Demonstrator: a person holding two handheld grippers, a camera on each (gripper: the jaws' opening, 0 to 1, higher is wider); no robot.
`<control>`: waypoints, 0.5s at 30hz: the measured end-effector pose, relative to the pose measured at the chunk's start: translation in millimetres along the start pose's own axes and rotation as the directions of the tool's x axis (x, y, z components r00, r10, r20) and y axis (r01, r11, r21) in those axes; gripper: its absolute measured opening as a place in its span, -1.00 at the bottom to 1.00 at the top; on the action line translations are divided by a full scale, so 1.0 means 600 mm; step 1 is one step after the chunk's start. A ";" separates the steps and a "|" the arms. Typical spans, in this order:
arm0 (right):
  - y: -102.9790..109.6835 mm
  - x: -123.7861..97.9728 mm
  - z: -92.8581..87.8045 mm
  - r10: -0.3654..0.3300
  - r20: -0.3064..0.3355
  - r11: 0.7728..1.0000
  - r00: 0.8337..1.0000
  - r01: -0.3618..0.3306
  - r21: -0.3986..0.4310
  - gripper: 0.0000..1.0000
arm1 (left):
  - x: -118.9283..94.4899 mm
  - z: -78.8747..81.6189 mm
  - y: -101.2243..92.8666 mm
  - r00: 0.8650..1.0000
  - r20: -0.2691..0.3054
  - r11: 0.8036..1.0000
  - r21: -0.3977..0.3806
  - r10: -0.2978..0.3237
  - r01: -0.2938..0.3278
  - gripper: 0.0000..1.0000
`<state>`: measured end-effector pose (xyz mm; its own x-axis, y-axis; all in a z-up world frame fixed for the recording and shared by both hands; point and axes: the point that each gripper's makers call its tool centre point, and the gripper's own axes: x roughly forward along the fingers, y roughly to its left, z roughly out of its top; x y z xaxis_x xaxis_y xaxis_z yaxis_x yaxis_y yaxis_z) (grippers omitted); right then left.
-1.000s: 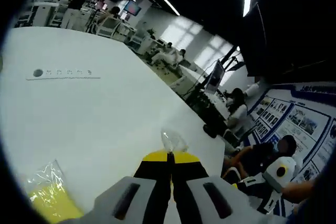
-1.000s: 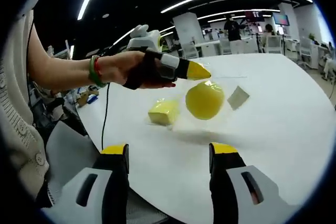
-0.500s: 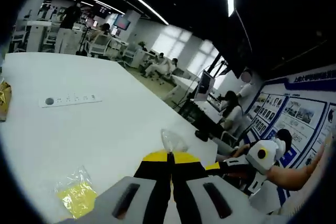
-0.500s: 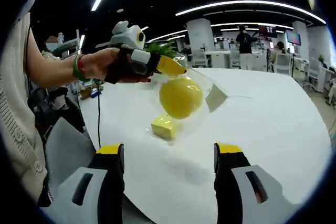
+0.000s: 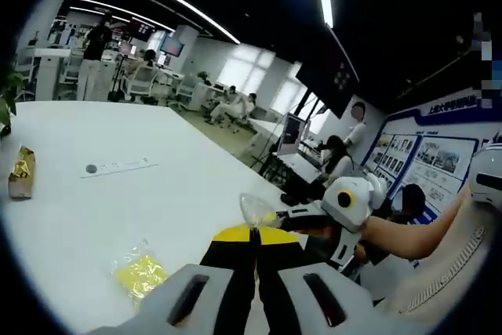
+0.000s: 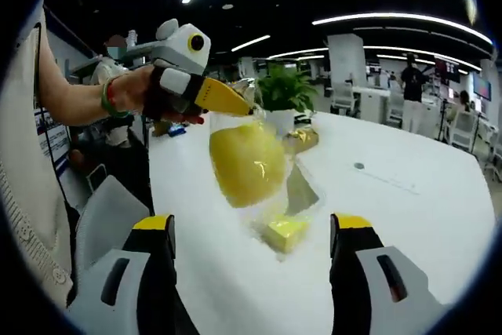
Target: Compare the silicone blocks by pressing each to a similar depth, holding the contact briefly, and releasing to observe deformation and rebound differences across the visible hardness samples.
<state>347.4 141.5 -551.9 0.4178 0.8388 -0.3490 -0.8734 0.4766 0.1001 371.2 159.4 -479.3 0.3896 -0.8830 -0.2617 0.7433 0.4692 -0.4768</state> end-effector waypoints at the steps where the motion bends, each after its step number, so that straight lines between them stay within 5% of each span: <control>1: 0.002 0.008 0.006 0.009 0.005 1.000 1.000 -0.009 -0.007 0.50 | -0.002 -0.001 -0.001 1.000 -0.001 1.000 0.000 -0.003 0.003 -1.00; 15: 0.047 0.077 0.039 0.194 -0.018 0.974 0.981 -0.194 -0.117 -0.12 | -0.030 -0.012 -0.018 0.999 -0.044 0.996 0.082 -0.032 0.036 -1.00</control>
<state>347.7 200.1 -543.3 0.2361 0.9104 -0.3397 -0.9612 0.2702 0.0559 352.3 170.5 -475.7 0.3412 -0.8964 -0.2829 0.7988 0.4352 -0.4154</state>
